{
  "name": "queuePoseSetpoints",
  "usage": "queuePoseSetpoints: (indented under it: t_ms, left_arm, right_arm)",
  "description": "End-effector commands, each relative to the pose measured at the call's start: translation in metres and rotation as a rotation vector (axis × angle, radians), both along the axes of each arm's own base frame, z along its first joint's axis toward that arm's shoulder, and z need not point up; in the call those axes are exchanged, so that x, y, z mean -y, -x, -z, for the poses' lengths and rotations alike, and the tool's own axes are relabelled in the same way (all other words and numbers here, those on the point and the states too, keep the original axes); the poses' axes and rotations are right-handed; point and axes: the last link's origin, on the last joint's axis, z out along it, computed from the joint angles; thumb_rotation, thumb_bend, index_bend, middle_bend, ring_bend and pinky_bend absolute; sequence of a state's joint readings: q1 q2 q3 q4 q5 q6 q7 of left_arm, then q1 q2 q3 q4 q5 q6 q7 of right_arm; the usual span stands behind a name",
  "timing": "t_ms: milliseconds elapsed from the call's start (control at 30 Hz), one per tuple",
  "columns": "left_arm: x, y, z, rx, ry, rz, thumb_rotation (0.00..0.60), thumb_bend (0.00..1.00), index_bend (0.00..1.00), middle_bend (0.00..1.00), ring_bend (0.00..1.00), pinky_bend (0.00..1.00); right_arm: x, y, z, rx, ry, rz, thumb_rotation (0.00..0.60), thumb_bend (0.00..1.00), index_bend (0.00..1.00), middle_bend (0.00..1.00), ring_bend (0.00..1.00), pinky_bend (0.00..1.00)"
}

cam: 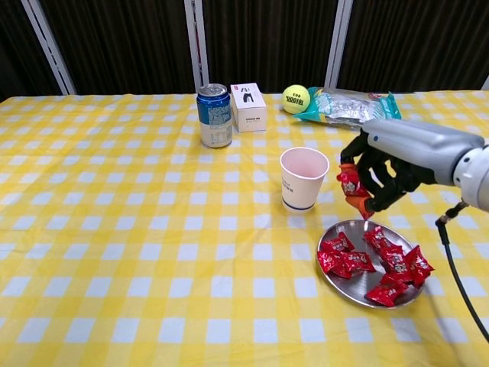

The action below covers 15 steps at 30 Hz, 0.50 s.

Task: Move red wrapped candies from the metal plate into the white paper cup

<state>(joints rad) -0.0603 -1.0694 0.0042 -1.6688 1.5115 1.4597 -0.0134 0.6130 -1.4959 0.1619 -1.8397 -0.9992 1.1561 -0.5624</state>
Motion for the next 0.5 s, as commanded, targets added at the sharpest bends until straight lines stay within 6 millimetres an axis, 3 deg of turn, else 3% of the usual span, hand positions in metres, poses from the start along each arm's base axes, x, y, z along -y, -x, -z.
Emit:
queuePoseSetpoints:
  t_ms: [33,233,500]
  left_arm:
    - [0.000,0.000,0.000,0.000,0.001,0.000,0.600,0.01,0.00,0.00,0.00,0.00]
    - [-0.001,0.000,0.000,0.004,0.006,-0.007,0.600,0.01,0.00,0.00,0.00,0.00]
    - [-0.002,0.002,0.000,0.007,0.016,-0.024,0.600,0.01,0.00,0.00,0.00,0.00]
  right_arm:
    - [0.008,-0.012,-0.009,0.005,0.017,-0.013,0.600,0.46,0.64,0.76,0.74,0.94]
    - [0.023,-0.033,-0.012,0.002,0.022,-0.037,0.600,0.46,0.64,0.76,0.74,0.94]
    - [0.049,-0.055,0.001,0.004,0.021,-0.034,0.600,0.46,0.64,0.76,0.74,0.94]
